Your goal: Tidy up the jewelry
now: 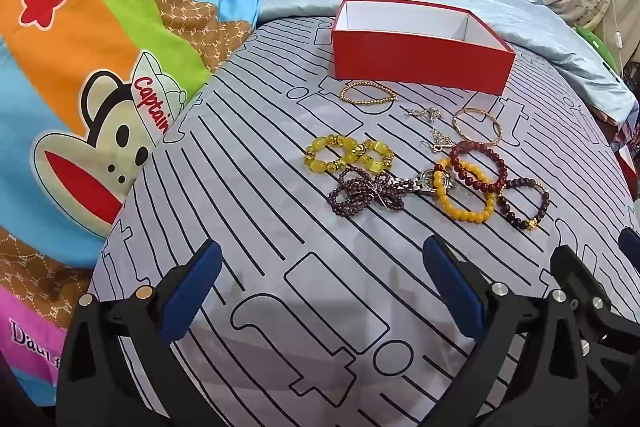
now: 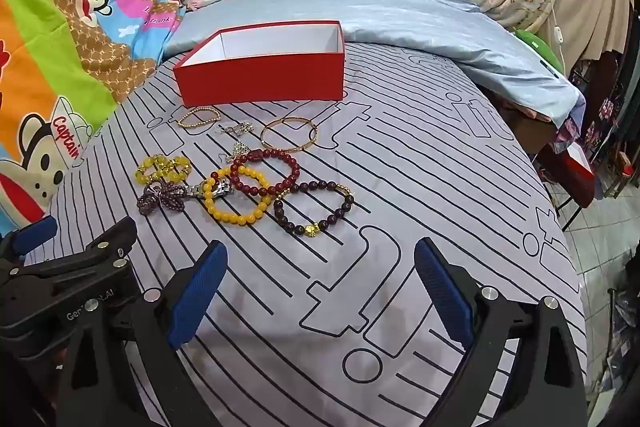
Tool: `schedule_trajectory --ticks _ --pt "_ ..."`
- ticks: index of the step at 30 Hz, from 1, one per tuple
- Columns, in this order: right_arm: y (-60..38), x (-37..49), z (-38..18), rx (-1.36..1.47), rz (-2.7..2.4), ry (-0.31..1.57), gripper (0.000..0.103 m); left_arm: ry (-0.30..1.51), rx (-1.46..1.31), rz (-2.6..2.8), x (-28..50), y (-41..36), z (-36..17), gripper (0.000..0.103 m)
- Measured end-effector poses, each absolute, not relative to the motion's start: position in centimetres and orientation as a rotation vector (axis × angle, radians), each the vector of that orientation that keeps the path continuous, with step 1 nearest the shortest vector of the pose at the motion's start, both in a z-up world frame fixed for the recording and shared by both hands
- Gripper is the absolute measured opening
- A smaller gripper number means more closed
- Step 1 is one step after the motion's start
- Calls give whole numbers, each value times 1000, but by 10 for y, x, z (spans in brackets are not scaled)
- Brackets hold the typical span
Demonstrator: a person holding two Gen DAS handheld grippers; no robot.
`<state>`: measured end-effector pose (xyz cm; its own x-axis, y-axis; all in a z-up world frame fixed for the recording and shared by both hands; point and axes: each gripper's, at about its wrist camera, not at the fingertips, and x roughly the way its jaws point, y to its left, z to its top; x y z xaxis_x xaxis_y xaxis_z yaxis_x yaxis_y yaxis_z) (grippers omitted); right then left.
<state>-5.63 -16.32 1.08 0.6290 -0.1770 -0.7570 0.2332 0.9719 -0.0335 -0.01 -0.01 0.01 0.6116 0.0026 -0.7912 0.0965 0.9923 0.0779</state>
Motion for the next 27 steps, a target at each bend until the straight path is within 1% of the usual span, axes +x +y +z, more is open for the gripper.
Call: schedule_trajectory --ticks 10,27 --pt "-163 -59 17 68 -229 853 91 911 111 -56 3 5 4 96" --pt "-155 -58 14 44 -241 844 91 917 110 -43 1 5 3 96"
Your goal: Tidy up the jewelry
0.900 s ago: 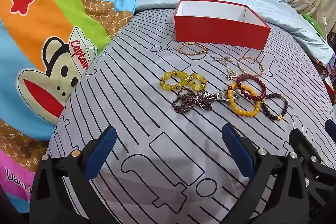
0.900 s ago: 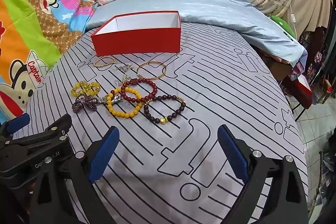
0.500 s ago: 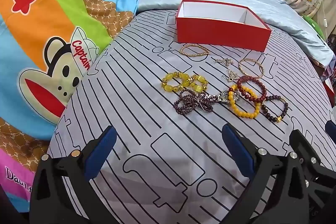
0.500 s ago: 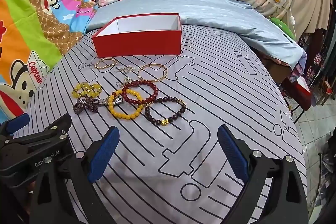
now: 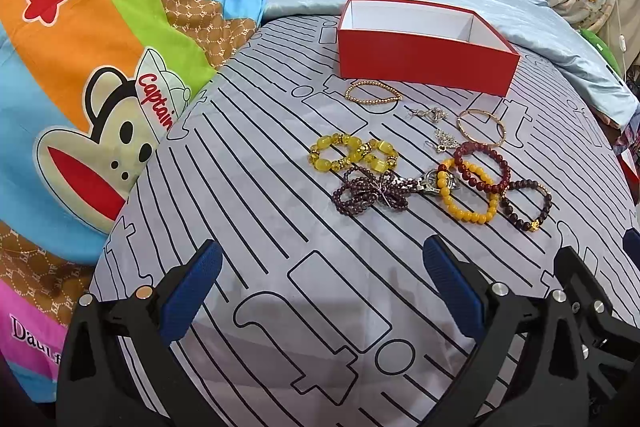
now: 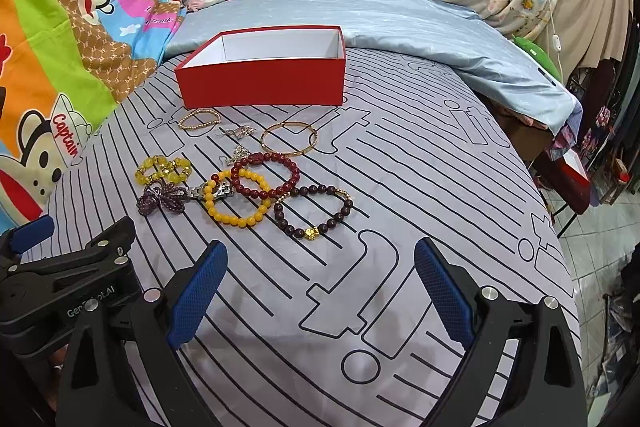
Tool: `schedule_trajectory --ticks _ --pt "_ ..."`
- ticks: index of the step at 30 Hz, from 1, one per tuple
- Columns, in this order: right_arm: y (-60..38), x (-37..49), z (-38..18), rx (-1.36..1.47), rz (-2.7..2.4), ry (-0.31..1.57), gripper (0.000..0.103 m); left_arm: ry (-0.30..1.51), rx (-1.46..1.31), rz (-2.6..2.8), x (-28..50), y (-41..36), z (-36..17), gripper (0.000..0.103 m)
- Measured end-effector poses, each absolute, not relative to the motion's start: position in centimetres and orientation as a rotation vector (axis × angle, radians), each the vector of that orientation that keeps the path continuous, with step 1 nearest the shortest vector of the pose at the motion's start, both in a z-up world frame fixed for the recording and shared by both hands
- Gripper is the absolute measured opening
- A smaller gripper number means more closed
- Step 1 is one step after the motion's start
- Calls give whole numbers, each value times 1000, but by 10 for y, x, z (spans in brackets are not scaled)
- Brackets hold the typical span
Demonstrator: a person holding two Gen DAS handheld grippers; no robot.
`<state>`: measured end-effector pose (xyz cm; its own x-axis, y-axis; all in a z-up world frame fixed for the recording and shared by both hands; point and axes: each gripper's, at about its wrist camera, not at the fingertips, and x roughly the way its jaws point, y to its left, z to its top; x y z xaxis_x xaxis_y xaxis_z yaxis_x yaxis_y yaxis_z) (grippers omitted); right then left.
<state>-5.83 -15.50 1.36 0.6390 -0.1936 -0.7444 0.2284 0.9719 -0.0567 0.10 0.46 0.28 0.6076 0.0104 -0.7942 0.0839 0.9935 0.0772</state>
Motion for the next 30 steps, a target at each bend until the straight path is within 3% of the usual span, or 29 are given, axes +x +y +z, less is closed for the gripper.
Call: schedule_trajectory --ticks 30 --pt "-158 -56 12 49 -233 846 91 925 99 -39 4 5 -3 96"
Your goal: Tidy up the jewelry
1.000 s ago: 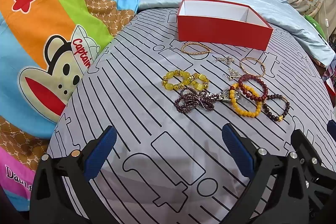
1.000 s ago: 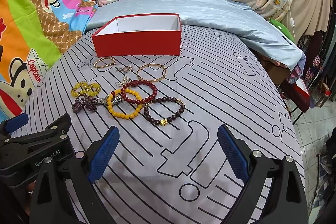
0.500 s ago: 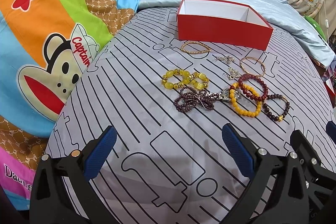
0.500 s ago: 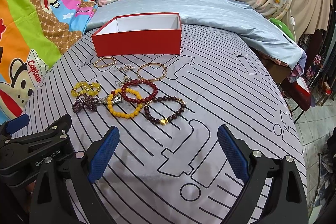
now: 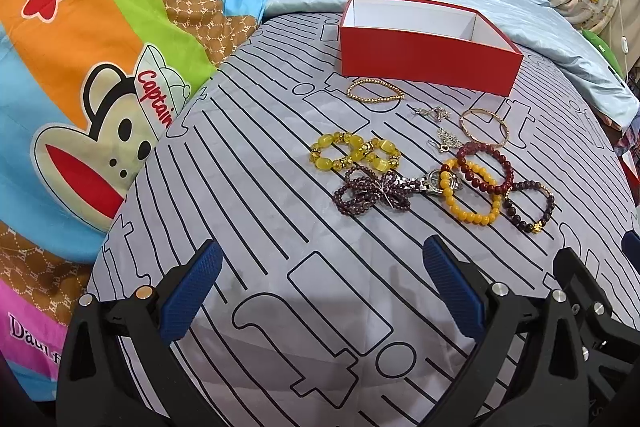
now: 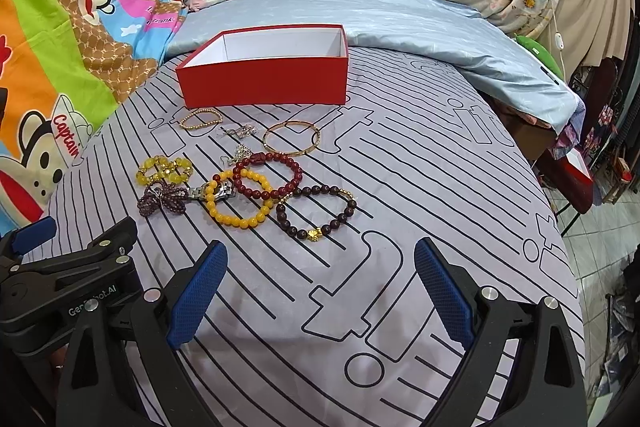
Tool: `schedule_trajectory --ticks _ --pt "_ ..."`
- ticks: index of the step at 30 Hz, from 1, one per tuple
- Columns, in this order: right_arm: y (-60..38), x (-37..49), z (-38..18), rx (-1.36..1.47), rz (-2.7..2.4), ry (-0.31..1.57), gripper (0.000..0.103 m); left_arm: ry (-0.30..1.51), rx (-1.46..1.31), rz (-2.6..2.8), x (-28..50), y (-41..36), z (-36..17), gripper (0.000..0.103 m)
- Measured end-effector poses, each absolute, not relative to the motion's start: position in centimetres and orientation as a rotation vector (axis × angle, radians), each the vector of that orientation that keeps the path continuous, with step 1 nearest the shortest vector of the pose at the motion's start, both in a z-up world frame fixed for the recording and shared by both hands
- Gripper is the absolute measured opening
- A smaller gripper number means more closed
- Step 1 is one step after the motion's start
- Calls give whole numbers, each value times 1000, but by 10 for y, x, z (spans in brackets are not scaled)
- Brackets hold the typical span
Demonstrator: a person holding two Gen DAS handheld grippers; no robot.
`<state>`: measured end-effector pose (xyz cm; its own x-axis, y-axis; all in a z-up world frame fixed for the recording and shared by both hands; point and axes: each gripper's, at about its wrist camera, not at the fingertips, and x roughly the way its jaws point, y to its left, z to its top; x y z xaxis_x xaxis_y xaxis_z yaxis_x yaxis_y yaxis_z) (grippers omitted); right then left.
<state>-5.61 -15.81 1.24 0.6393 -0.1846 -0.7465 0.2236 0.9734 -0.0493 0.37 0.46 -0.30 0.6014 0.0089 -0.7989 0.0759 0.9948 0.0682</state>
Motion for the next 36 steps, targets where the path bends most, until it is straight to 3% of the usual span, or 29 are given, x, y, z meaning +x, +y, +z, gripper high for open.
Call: schedule_trajectory --ticks 36 --pt "-161 -54 4 72 -222 868 91 938 99 -29 7 5 -8 96"
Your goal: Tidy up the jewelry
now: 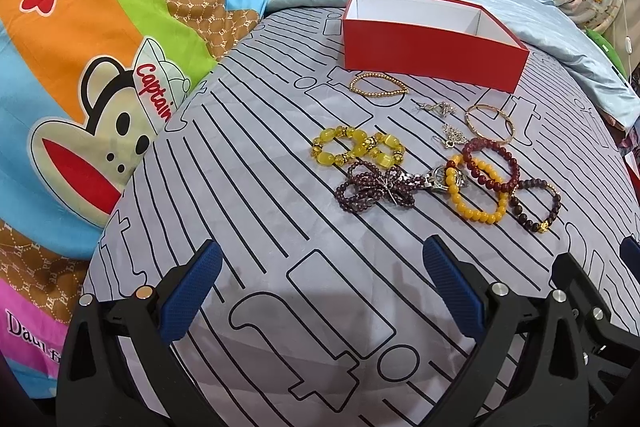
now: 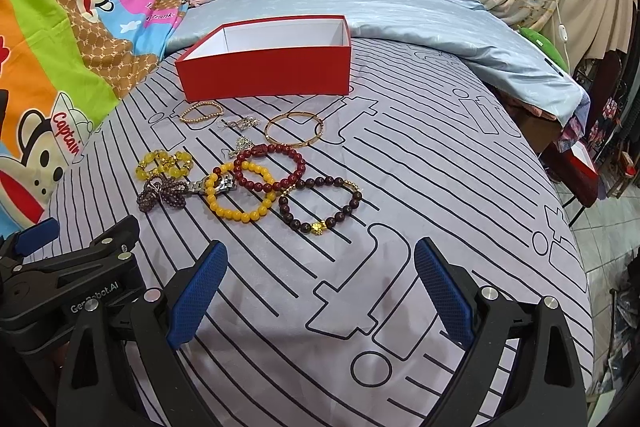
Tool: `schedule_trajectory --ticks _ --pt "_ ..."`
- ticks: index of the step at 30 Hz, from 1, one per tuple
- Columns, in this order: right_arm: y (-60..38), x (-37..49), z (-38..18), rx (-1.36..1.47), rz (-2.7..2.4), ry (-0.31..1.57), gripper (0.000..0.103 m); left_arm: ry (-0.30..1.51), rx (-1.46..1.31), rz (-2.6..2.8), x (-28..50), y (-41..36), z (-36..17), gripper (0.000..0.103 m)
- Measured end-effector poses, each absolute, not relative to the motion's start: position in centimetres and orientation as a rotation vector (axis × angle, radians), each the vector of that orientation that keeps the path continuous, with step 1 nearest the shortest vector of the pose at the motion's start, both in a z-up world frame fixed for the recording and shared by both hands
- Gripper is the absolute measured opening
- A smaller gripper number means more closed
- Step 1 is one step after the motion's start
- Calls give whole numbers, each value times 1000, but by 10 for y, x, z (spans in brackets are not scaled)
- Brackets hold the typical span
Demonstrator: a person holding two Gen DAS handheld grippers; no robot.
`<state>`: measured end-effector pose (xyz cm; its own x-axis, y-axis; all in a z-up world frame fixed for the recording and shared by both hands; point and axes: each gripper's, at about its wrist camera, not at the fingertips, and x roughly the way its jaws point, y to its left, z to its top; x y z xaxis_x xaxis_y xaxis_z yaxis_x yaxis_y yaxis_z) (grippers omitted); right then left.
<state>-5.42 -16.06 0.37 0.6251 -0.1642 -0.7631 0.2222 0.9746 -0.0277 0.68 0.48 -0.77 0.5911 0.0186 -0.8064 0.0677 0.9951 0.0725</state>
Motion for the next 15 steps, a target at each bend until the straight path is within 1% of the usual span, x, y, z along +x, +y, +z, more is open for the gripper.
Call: schedule_trajectory --ticks 15 --pt "-162 -54 4 77 -226 870 91 937 97 -30 5 3 -10 96"
